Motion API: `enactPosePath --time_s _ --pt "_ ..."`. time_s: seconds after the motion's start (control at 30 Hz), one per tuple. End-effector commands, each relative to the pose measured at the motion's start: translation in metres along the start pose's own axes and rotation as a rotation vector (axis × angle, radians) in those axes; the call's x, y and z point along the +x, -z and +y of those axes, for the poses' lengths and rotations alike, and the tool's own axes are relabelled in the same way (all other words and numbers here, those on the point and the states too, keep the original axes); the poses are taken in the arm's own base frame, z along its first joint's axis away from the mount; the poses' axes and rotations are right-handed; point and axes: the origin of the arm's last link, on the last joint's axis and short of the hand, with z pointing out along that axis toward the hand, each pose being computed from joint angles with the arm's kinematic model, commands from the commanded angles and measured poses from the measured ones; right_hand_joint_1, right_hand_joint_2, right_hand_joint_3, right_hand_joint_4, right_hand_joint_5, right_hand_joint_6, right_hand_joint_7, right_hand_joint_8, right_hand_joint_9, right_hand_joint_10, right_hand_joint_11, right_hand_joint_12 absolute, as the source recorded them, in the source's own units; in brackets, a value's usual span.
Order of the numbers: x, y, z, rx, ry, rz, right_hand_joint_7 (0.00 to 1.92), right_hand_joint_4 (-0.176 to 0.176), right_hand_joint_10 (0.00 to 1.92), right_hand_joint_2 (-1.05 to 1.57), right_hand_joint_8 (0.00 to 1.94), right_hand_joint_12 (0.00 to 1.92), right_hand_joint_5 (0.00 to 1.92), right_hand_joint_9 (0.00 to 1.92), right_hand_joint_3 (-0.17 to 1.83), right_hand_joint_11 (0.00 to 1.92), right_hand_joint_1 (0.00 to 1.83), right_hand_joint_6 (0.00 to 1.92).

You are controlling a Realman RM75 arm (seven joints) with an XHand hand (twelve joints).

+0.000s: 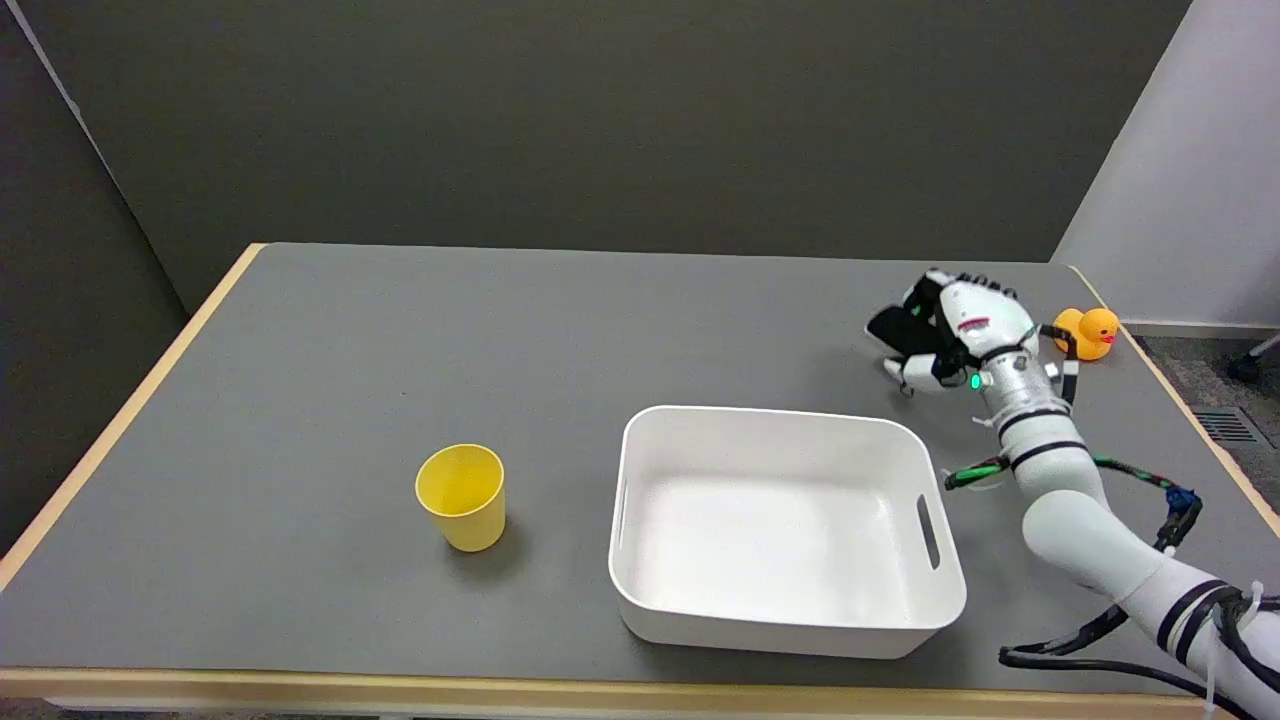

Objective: Place the blackboard eraser into the white container.

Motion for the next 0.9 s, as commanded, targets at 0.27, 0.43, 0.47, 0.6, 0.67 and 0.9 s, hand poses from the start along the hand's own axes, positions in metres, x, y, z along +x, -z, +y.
enactPosePath --time_s 0.27,0.43,0.47,0.6,0.67,0.9 --pt "0.074 0.058 -0.083 0.517 -0.501 0.323 0.72 -0.031 1.57 0.99 1.55 1.79 0.42 0.7 0.49 0.74 1.48 1.13" --pt "0.046 0.092 -0.069 0.626 -0.598 0.188 0.77 0.014 1.51 0.95 1.48 1.73 0.48 0.74 0.5 0.73 1.48 1.09" --pt "0.04 0.097 -0.066 0.63 -0.633 0.156 0.77 0.014 1.5 0.95 1.48 1.73 0.48 0.75 0.5 0.73 1.49 1.09" --pt "0.014 0.129 -0.053 0.644 -0.765 0.052 0.78 0.011 1.5 0.94 1.47 1.73 0.49 0.75 0.51 0.73 1.49 1.07" --pt "0.0 0.147 -0.048 0.646 -0.826 0.015 0.78 0.0 1.5 0.94 1.47 1.74 0.48 0.75 0.51 0.74 1.49 1.06" --pt "-0.013 0.203 -0.043 0.727 -0.923 0.053 0.75 -0.033 1.53 0.95 1.51 1.77 0.44 0.73 0.52 0.74 1.48 1.04"
